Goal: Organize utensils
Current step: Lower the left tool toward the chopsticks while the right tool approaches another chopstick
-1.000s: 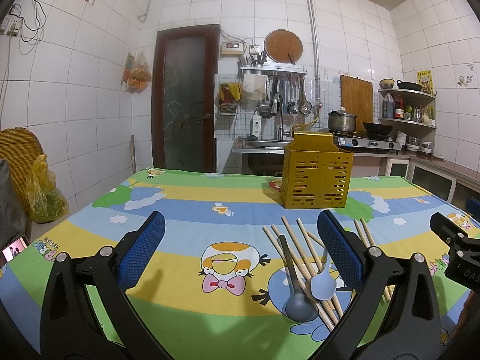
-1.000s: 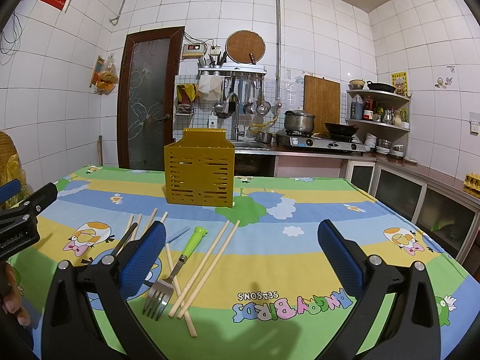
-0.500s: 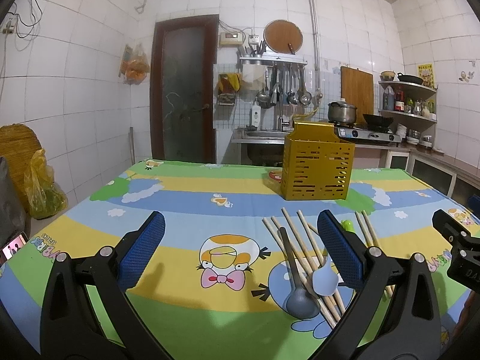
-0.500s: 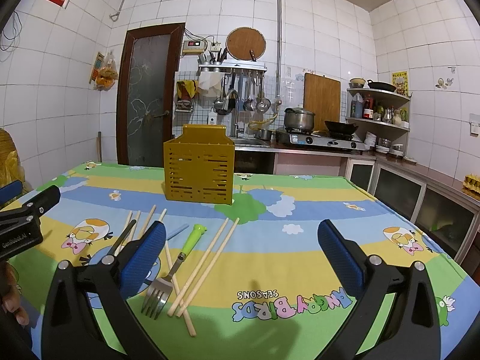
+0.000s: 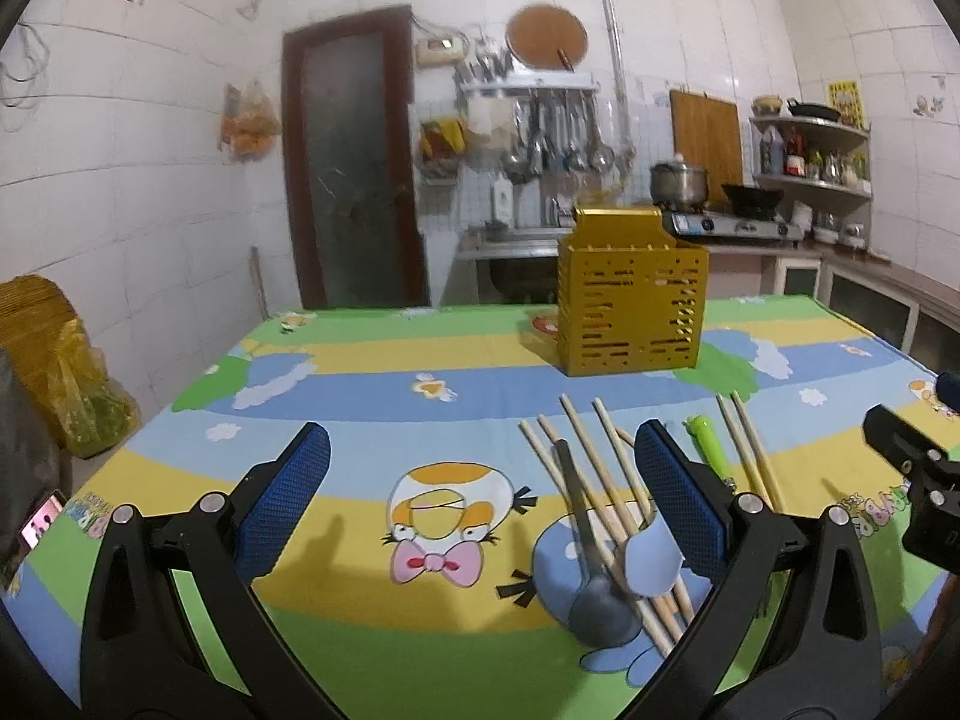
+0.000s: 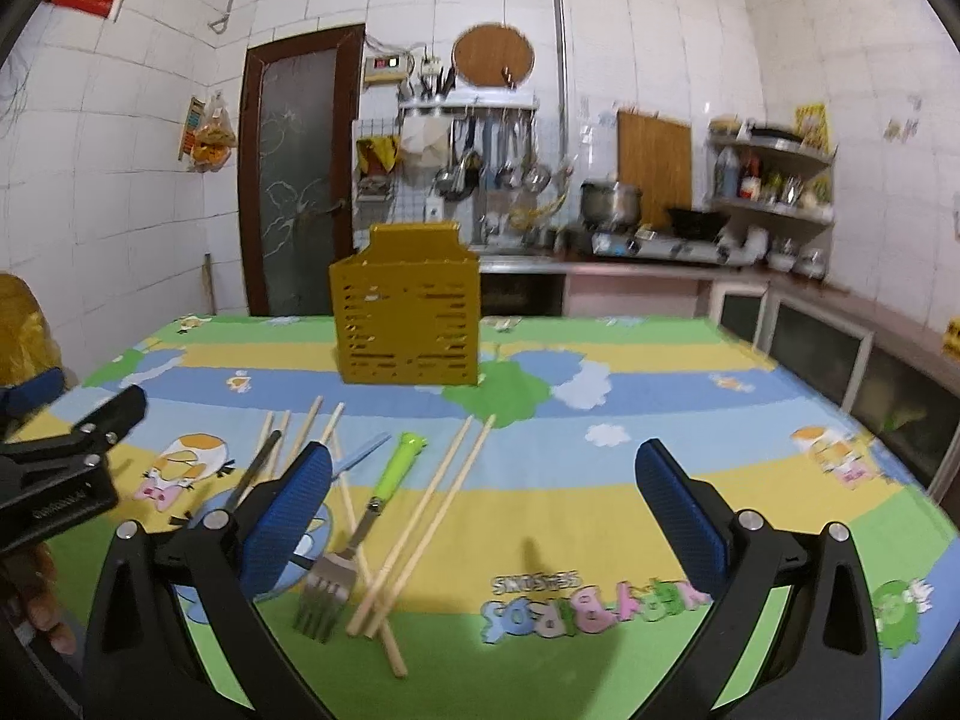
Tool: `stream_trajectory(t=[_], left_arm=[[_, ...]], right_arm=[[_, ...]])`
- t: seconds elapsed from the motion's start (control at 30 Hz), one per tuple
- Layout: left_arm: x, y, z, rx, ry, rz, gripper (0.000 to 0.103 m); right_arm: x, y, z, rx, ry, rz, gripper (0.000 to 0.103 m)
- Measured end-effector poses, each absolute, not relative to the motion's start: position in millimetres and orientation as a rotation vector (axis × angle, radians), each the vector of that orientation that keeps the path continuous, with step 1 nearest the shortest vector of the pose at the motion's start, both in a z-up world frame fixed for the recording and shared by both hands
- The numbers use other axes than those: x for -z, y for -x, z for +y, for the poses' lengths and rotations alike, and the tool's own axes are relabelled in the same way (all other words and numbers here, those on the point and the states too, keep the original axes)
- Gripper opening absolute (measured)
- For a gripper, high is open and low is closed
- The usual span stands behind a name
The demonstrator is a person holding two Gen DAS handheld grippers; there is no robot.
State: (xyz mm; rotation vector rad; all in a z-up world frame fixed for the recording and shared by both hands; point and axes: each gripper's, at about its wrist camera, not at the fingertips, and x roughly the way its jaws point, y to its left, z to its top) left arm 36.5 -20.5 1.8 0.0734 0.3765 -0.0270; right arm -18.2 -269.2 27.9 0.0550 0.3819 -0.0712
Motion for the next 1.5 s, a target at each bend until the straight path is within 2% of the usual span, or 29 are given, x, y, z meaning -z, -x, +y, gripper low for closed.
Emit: stream_trajectory(t=[0.3,0.47,0.63,0.8,1.1,1.5], left_arm=[[-1,-125,-24,0.035,-0.071,0.598,0.098],[31,-181,-22,0.032,-0.03,0.797,0.098],[60,-207,-19,0.007,-0.001,0.912,0.098],[72,-217,-16,-0.002,0.003,0.967,0.098],[74,-220,-17,-0.033,-0.016,0.955,0.099],[75,-221,-16,-0.027,-0.014,0.953,0.099]], right_arm=[[-23,-66,-283,0.048,-0.088,0.64,0.099],[-8,-111,-285,0.08,-0.045,0.725,0.099],[12,-138,-295,0.142,-0.071,0.805,0.099],[22,-143,-305,0.172,-0.074,0.836,0.099],[38,-157,-312,0.174,-0.104,0.936,0.099],[41,-160,-315,0.164,-0.127,0.941,0.099]])
